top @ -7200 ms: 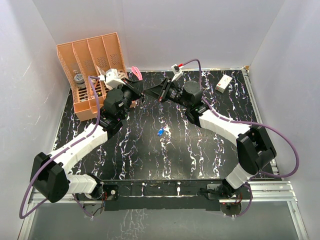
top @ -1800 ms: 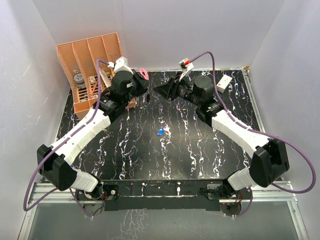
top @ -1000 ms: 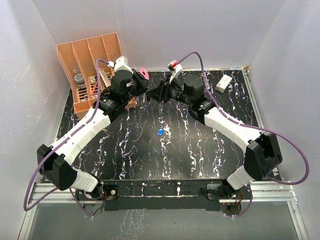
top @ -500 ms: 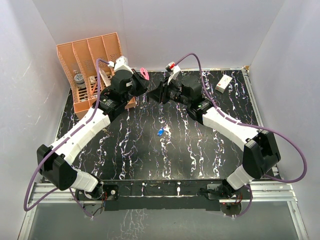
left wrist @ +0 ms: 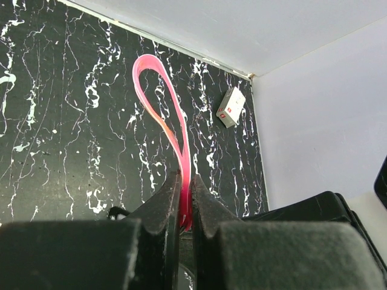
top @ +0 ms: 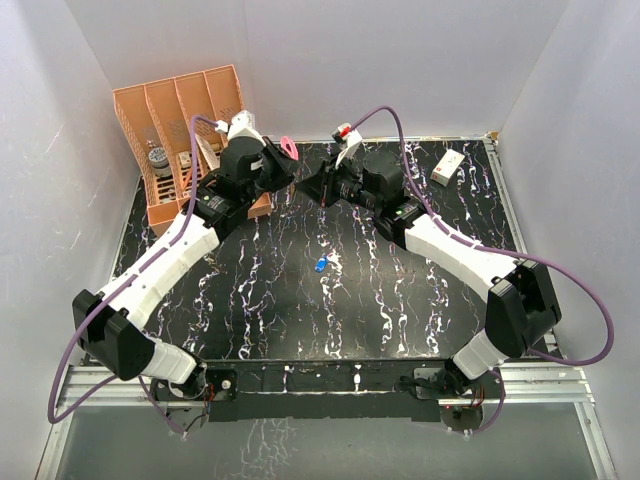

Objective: Put the keys on the keyring

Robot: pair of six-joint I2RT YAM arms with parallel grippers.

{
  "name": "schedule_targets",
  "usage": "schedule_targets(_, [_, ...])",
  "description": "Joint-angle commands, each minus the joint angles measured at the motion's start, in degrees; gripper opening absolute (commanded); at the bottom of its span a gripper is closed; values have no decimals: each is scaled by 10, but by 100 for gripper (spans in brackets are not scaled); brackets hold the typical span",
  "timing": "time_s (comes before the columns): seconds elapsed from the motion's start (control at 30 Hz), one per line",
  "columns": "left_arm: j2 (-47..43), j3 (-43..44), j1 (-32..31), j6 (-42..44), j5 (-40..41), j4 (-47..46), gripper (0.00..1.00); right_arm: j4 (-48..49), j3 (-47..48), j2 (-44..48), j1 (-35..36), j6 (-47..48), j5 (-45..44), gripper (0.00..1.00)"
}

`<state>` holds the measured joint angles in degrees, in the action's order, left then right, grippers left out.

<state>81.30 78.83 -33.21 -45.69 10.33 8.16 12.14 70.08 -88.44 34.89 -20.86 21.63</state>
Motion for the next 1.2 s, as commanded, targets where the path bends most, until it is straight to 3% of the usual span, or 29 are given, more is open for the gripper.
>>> schedule_targets(0.0, [2,40,4,-3,-16,27,0,29,18,23,2,15,-22,0])
schedule_targets(1.17, [56,91,24,-20,-72,97,0,4,12,36,2,93,-89,0])
